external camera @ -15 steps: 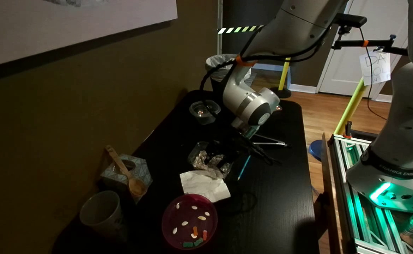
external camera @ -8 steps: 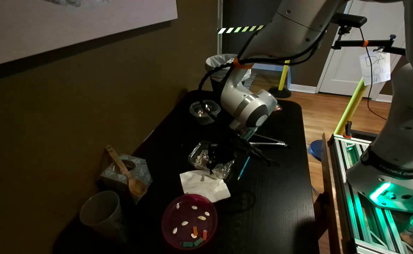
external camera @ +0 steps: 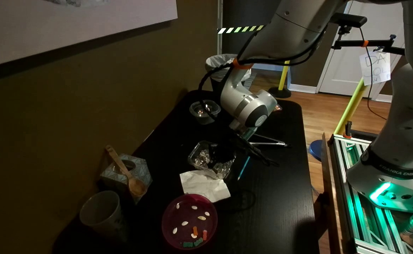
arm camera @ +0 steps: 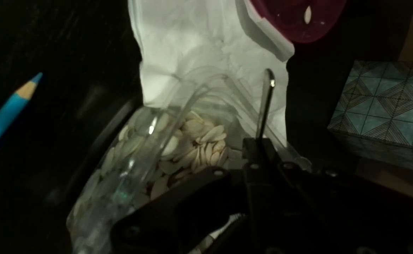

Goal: Use the tea spoon to move the contents of the square bowl into the empty bowl on the right

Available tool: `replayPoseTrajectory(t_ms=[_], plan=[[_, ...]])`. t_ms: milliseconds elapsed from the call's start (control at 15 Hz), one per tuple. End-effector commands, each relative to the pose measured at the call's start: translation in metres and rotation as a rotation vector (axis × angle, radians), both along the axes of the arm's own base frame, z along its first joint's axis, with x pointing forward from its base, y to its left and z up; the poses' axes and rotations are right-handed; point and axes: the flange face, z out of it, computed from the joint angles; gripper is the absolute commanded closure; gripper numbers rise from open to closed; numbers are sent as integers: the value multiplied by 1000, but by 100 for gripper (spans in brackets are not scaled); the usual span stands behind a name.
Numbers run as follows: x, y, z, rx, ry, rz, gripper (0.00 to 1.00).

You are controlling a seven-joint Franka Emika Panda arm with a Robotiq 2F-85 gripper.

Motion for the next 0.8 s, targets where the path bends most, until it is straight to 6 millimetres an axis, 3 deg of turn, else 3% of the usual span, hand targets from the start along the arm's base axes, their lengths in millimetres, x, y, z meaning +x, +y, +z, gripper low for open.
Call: replayPoseTrajectory(t_ms=[0,133,467,733], plan=[[-1,-6,6,-14,55,-51,99],[-2,-13,15,2,124,-49,99],[-22,-13,17,79,329,80,99],[2,-30,47,161,423,206,99]])
